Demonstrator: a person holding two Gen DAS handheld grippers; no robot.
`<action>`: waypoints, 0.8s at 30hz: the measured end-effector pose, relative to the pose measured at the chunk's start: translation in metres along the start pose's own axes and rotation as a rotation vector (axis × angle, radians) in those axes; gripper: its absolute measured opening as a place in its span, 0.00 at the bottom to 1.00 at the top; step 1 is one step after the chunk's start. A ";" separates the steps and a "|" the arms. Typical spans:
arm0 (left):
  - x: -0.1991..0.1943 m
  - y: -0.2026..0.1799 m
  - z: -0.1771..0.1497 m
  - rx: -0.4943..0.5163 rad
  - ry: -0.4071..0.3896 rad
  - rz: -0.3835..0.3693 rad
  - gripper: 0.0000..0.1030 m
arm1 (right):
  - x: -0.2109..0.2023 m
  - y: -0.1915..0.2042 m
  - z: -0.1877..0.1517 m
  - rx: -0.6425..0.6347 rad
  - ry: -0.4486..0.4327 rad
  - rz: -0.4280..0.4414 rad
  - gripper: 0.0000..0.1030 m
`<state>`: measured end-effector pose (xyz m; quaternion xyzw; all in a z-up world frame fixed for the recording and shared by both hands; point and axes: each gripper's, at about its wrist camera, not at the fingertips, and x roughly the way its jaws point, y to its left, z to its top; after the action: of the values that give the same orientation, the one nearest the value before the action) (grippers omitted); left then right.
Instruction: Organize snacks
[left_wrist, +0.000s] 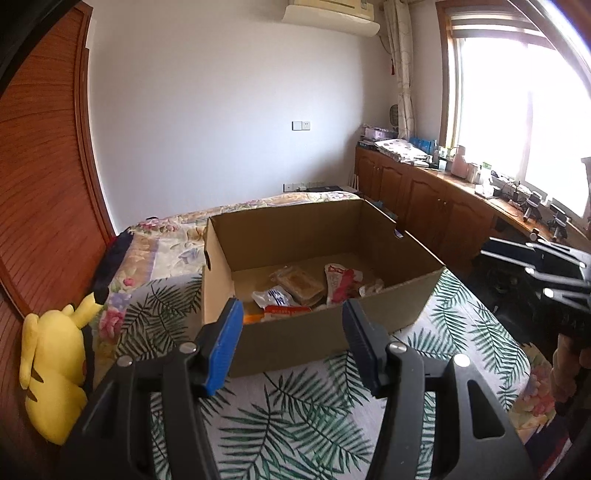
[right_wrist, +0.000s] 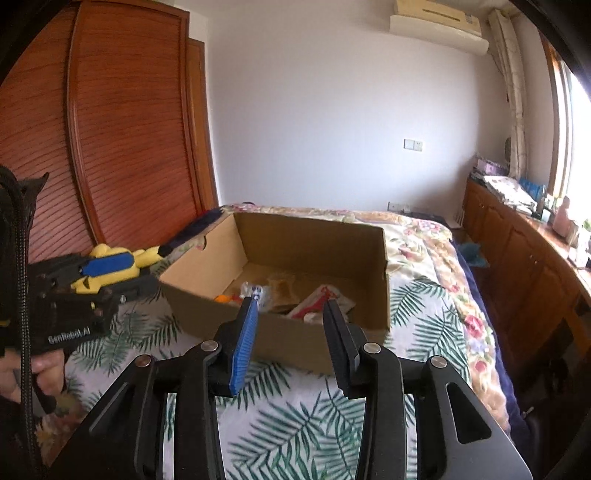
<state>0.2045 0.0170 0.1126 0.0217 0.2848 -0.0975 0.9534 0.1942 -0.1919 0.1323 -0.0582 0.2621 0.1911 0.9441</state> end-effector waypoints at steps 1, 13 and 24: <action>-0.002 -0.001 -0.003 0.002 -0.001 0.001 0.54 | -0.002 0.000 -0.005 0.003 -0.001 -0.004 0.36; -0.036 -0.021 -0.054 0.035 -0.058 0.010 0.57 | -0.022 -0.001 -0.072 0.025 0.010 -0.048 0.37; -0.046 -0.034 -0.093 0.065 -0.063 0.064 0.69 | -0.039 -0.002 -0.104 0.055 -0.003 -0.061 0.52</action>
<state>0.1098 0.0002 0.0603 0.0585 0.2504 -0.0765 0.9633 0.1152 -0.2287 0.0632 -0.0399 0.2640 0.1551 0.9511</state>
